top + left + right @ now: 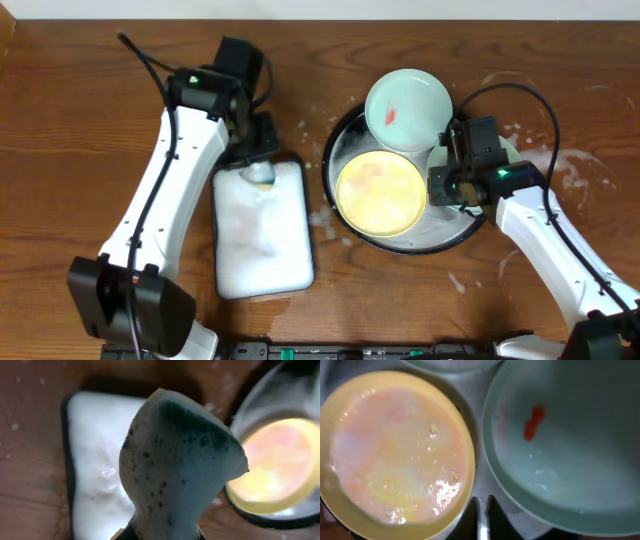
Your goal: Clean dirty plates on tray and stack at the side
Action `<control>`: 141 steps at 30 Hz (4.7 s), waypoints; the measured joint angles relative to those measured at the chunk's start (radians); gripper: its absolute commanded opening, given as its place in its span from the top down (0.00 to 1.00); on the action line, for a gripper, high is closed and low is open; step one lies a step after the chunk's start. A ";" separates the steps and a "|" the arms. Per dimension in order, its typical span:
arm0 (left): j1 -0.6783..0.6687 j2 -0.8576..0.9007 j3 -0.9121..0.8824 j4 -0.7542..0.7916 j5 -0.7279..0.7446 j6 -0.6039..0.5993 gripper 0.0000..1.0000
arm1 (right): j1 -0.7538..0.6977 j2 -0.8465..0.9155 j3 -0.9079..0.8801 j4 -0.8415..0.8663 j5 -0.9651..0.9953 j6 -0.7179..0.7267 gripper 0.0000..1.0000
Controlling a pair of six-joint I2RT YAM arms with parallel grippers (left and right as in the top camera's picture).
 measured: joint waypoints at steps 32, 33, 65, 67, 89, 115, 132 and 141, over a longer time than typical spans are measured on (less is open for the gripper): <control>0.019 0.007 -0.413 0.217 0.000 0.034 0.42 | 0.072 -0.012 0.125 -0.040 0.207 -0.035 0.99; 0.019 0.007 -0.413 0.219 0.000 0.034 0.42 | 0.089 -0.027 0.126 -0.048 0.245 -0.036 0.99; 0.019 0.007 -0.413 0.219 0.000 0.034 0.41 | 0.011 0.256 0.126 -0.011 0.064 -0.098 0.99; 0.019 0.007 -0.413 0.219 0.000 0.034 0.41 | 0.000 0.296 0.126 -0.016 -0.018 -0.095 0.99; 0.019 0.007 -0.413 0.213 0.000 0.034 0.41 | 0.000 0.347 0.168 -0.061 -0.111 -0.002 0.99; 0.019 0.007 -0.413 0.211 0.000 0.034 0.41 | 0.602 -0.022 0.224 -0.026 1.147 -0.261 0.99; 0.019 0.007 -0.413 0.211 0.000 0.034 0.41 | 0.696 -0.022 0.224 -0.024 1.293 -0.314 0.99; 0.019 0.007 -0.413 0.211 0.000 0.034 0.41 | 0.696 -0.022 0.224 -0.024 1.296 -0.314 0.99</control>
